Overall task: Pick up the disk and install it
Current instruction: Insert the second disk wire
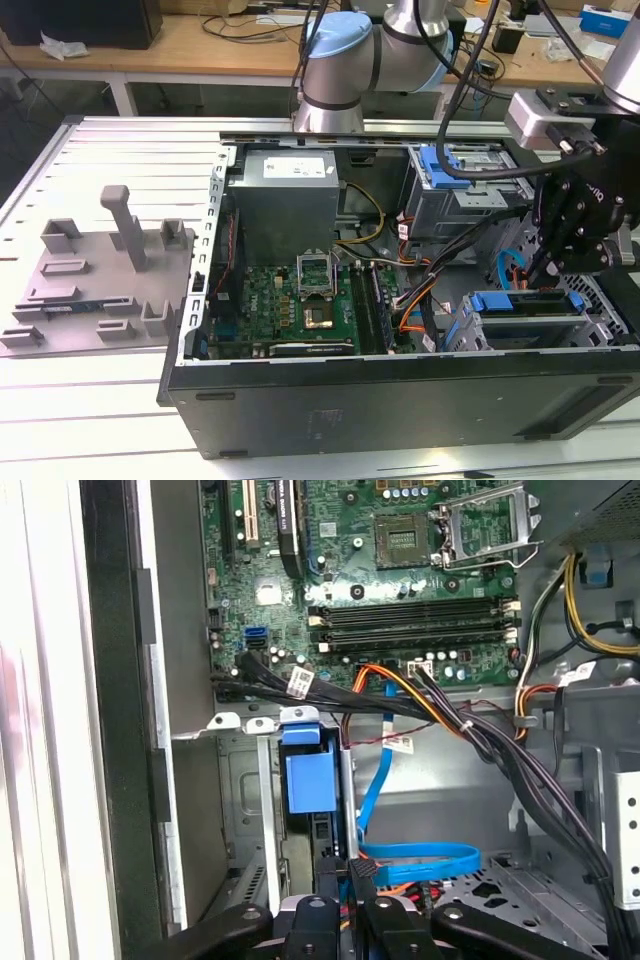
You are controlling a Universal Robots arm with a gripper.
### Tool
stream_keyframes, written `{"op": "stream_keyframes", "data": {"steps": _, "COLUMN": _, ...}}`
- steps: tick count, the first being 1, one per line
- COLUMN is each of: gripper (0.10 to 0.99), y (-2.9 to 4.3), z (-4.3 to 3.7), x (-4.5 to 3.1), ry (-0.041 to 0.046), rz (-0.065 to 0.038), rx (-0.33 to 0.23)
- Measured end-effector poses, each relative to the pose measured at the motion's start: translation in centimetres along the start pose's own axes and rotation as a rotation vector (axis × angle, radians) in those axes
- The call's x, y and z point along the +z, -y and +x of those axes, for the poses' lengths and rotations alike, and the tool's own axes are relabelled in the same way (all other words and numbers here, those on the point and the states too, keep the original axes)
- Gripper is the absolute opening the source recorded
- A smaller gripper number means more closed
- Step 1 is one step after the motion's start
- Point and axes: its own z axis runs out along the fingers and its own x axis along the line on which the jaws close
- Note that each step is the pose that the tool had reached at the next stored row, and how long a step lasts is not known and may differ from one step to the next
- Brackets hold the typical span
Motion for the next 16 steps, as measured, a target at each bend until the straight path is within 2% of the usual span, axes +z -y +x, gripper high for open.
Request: {"op": "stream_keyframes", "data": {"steps": 16, "gripper": 0.161, "y": 0.02, "z": 0.33, "x": 0.27, "ry": -0.0004, "rz": 0.0, "rx": -0.008}}
